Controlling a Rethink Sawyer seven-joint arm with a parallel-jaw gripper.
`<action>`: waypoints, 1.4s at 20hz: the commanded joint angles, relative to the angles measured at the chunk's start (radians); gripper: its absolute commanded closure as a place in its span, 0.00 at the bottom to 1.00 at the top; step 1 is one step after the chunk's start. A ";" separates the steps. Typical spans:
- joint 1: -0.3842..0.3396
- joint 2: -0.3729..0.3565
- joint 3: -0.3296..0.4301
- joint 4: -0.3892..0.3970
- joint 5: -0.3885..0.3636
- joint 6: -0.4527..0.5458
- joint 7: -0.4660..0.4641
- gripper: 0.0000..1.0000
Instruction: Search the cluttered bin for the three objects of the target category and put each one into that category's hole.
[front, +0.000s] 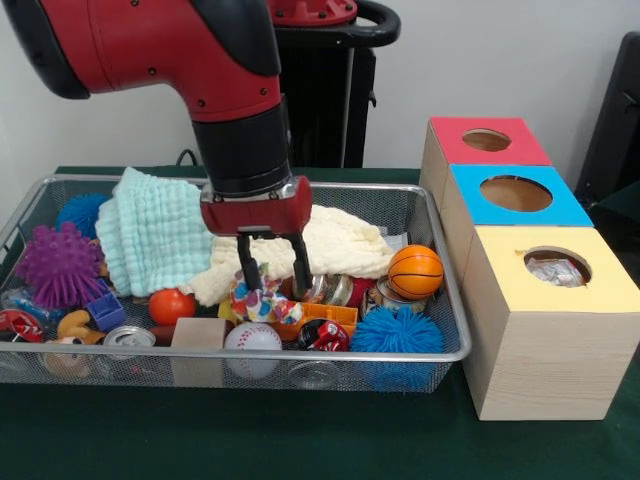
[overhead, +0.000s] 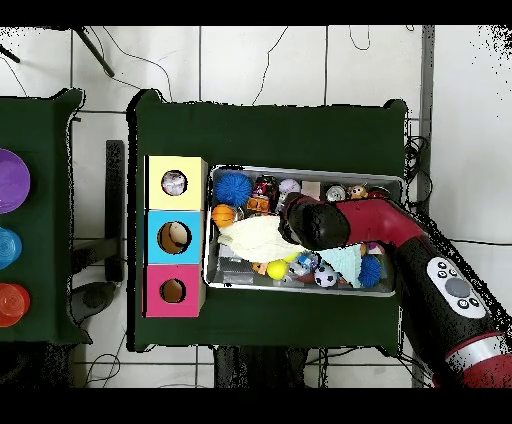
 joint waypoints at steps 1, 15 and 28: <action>-0.006 0.018 0.003 0.088 -0.050 -0.020 -0.122 0.00; 0.019 -0.003 -0.033 0.066 -0.084 -0.030 -0.100 0.00; -0.080 0.017 0.040 0.017 -0.047 0.084 -0.259 0.00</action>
